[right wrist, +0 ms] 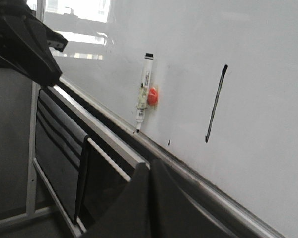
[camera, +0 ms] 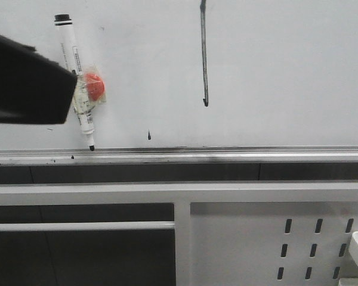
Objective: Write number 1 on whiteboard
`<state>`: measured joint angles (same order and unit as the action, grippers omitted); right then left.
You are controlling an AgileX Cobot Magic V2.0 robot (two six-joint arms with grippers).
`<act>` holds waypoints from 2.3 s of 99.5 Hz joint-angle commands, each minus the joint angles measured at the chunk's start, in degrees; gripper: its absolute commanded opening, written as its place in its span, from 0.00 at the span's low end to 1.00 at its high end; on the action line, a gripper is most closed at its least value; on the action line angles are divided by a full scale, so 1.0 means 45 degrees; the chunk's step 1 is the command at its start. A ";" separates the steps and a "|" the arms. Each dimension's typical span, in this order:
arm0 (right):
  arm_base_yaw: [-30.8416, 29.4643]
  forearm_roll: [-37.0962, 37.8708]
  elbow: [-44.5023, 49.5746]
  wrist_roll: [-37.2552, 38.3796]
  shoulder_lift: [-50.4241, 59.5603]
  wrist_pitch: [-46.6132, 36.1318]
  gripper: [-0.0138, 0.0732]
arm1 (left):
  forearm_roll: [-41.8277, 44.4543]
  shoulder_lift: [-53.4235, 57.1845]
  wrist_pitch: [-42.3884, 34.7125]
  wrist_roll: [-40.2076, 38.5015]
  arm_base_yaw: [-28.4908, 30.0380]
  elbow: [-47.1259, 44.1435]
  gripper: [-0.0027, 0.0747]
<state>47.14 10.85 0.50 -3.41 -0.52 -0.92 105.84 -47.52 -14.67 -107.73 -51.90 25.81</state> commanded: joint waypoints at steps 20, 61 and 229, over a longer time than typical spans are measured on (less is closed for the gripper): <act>-0.0059 0.0145 0.0137 -0.0029 -0.0239 -0.0552 0.08 | -0.0156 0.0086 0.0508 -0.0725 0.0025 0.0394 0.01; -0.0059 0.0145 0.0137 -0.0029 -0.0239 -0.0552 0.08 | -0.0156 0.5465 -0.0669 -0.0500 0.3647 0.0615 0.01; -0.0059 0.0145 0.0137 -0.0029 -0.0239 -0.0552 0.08 | -1.7219 1.0912 0.2158 1.9691 0.9637 -0.5825 0.01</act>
<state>47.07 10.85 0.50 -3.41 -0.52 0.48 30.64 0.39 4.17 -22.34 -8.61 1.41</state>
